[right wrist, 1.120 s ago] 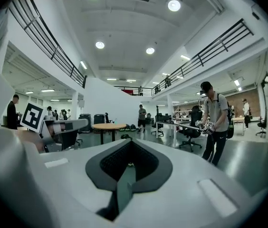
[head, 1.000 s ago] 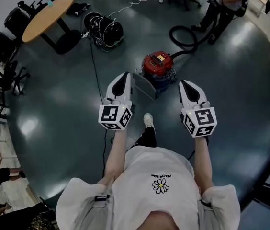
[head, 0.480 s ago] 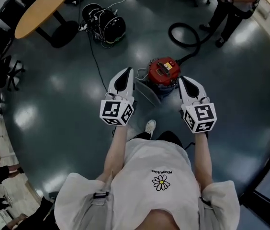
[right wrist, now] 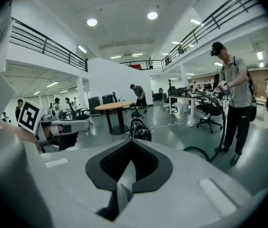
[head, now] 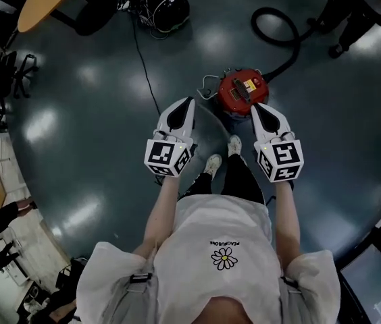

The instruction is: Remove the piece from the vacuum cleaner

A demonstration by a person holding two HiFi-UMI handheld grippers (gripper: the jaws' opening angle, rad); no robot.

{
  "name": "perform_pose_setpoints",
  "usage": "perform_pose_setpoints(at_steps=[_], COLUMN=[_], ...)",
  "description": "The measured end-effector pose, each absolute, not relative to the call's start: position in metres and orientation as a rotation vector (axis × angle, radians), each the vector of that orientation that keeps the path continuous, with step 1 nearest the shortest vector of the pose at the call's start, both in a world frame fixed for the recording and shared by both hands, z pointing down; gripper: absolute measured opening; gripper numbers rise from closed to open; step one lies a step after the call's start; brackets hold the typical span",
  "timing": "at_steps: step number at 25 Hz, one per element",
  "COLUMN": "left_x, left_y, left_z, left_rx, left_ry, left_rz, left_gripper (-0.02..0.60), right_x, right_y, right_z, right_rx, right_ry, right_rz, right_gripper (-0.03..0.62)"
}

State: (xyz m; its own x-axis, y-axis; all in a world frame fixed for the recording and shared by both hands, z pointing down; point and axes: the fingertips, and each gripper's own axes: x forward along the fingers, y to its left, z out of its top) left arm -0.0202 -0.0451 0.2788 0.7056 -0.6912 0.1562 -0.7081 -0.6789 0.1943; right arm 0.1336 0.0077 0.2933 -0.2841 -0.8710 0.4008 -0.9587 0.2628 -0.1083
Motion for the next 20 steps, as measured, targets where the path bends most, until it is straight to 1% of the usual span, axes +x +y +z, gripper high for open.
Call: perform_pose_setpoints(at_steps=[7,10,13,14,16,20], left_x=[-0.016,-0.014,-0.007,-0.003,0.001,-0.008], left_y=[-0.083,-0.095,-0.106,-0.106,-0.096,-0.064], left_z=[0.352,0.421,0.514,0.547,0.605,0.686], left_rx=[2.459,2.347,2.255,2.225,2.150,1.971], left_ry=[-1.260,-1.264,-1.195,-1.165,-1.116,-1.134], left_rz=[0.210,0.274,0.358,0.391,0.444,0.512], left_gripper=[0.001,0.001,0.006,0.018,0.063,0.133], right_x=[0.149,0.147,0.138,0.133,0.122,0.104], right_y=[-0.046,-0.058,-0.080,-0.087,-0.091,-0.075], right_z=[0.368,0.429,0.512,0.542,0.599,0.683], right_rx=[1.415,1.278,1.170,1.129,1.036,0.860], right_ry=[-2.283,-2.272,-2.210,-2.182,-2.124,-2.007], right_rz=[0.574,0.635,0.640,0.631,0.617,0.597], right_gripper=[0.026,0.026,0.026,0.026,0.026,0.026])
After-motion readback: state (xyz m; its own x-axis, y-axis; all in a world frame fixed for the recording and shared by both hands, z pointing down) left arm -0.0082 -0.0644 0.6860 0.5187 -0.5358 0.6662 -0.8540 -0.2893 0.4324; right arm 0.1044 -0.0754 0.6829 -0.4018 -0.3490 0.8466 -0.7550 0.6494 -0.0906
